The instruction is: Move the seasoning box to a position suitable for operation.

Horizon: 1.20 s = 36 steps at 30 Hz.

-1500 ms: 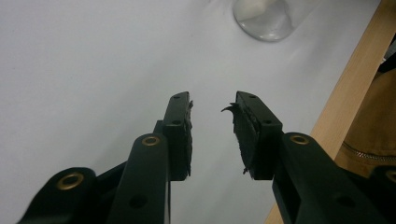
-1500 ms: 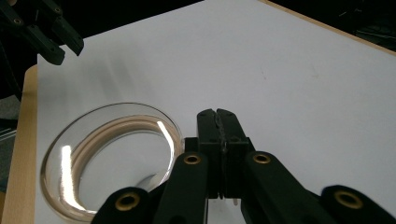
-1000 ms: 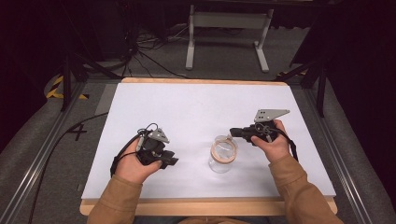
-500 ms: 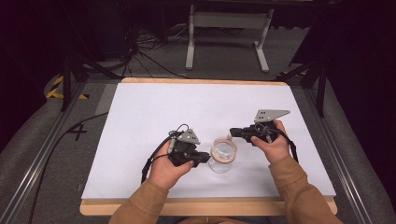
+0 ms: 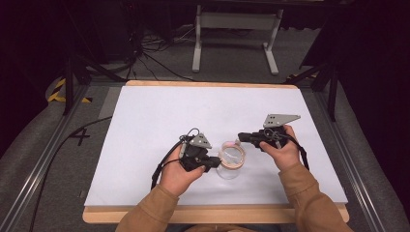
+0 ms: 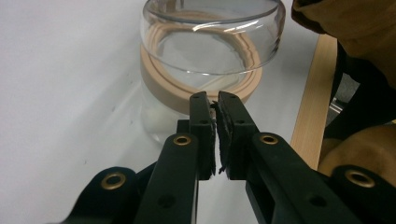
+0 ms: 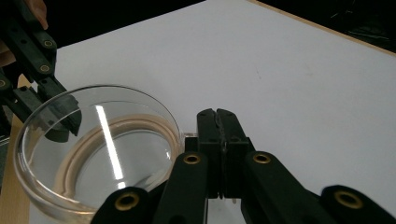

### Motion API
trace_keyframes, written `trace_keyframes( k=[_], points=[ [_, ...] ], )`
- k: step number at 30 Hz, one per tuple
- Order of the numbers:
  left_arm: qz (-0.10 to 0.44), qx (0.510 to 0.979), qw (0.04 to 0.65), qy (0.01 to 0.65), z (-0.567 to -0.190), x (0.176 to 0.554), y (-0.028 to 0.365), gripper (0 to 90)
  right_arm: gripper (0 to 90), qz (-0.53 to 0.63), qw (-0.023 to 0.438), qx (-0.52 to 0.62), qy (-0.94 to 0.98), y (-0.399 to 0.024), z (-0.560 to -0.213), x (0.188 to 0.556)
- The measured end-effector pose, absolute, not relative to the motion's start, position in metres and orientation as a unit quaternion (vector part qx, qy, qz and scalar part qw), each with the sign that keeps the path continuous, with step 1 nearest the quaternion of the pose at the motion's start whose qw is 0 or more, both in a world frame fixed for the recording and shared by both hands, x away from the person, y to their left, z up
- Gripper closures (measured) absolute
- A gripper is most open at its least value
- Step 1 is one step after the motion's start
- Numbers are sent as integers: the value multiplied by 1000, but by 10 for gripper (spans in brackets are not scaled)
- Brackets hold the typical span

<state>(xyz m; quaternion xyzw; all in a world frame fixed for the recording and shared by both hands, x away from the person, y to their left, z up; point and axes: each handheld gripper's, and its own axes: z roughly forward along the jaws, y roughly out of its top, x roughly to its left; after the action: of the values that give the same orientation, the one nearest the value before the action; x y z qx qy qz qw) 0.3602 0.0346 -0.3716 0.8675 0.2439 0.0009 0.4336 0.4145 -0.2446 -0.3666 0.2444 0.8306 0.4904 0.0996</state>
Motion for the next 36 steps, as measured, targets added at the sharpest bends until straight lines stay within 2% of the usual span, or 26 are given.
trace_keyframes(
  k=[9, 14, 16, 20, 26, 36],
  points=[
    [16, 851, 466, 243, -365, 359, 33, 851, 900, 488, 105, 247, 830, -247, -366, 411],
    [13, 851, 468, 237, -363, 361, 30, 842, 900, 497, 113, 230, 829, -257, -350, 392],
    [14, 852, 468, 236, -361, 363, 29, 838, 900, 502, 104, 214, 832, -260, -342, 381],
    [13, 851, 470, 233, -357, 366, 28, 835, 900, 497, 57, 151, 853, -250, -333, 353],
    [11, 851, 474, 227, -352, 369, 26, 816, 900, 446, 47, 166, 878, -223, -347, 340],
    [10, 852, 473, 226, -352, 370, 25, 810, 900, 452, 56, 200, 868, -223, -358, 345]
  ],
)
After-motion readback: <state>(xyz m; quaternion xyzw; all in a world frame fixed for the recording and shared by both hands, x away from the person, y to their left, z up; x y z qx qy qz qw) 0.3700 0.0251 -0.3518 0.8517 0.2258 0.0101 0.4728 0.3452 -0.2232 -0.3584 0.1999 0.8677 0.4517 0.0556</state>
